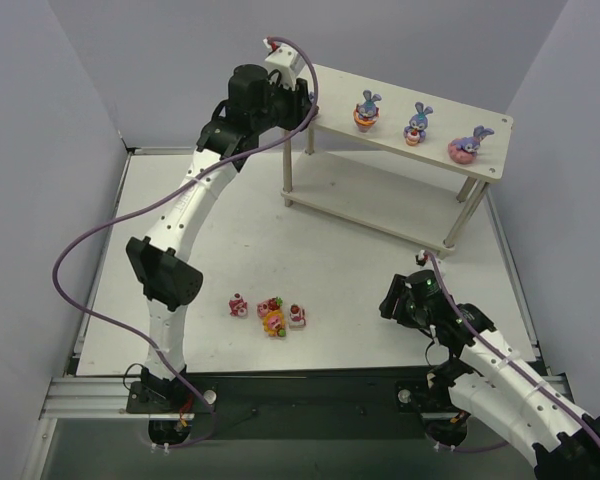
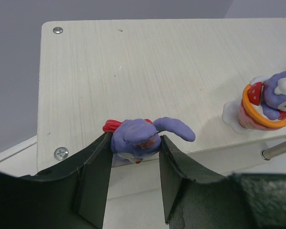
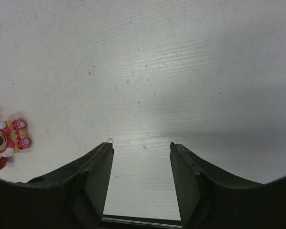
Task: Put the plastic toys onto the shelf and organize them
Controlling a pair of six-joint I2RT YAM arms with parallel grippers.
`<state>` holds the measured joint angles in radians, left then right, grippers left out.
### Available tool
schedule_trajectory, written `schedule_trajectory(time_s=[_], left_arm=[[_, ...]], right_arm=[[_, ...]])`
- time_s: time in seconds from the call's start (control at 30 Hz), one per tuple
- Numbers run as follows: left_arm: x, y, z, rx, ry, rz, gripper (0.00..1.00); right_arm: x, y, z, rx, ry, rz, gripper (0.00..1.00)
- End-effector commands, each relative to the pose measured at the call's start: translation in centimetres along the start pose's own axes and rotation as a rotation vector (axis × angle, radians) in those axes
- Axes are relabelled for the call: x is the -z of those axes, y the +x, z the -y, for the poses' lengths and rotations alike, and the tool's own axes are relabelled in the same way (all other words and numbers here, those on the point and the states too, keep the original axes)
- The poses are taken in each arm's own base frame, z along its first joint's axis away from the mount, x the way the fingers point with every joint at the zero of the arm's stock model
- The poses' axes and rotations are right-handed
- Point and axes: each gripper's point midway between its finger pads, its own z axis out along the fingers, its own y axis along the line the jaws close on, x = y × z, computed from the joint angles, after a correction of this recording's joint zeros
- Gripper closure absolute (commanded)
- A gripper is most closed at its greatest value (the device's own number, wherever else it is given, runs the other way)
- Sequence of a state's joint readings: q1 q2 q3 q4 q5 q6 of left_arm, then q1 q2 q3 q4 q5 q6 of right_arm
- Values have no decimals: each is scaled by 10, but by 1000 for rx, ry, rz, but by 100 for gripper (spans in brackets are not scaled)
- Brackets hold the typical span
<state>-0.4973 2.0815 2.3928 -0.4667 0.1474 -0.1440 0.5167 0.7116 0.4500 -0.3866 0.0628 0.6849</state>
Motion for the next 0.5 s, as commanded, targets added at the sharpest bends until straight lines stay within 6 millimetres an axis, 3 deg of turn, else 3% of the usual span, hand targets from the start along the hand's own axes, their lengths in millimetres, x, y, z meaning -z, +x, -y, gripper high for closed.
schedule_trajectory(time_s=[0.0, 0.3, 0.47], left_arm=[[2, -31, 7, -52, 67, 91, 100], [-8, -15, -1, -34, 71, 51, 100], [-12, -9, -7, -26, 69, 39, 82]], right_arm=[[-4, 3, 2, -20, 10, -6, 49], [-5, 4, 3, -23, 11, -10, 49], [-5, 5, 2, -25, 9, -14, 49]])
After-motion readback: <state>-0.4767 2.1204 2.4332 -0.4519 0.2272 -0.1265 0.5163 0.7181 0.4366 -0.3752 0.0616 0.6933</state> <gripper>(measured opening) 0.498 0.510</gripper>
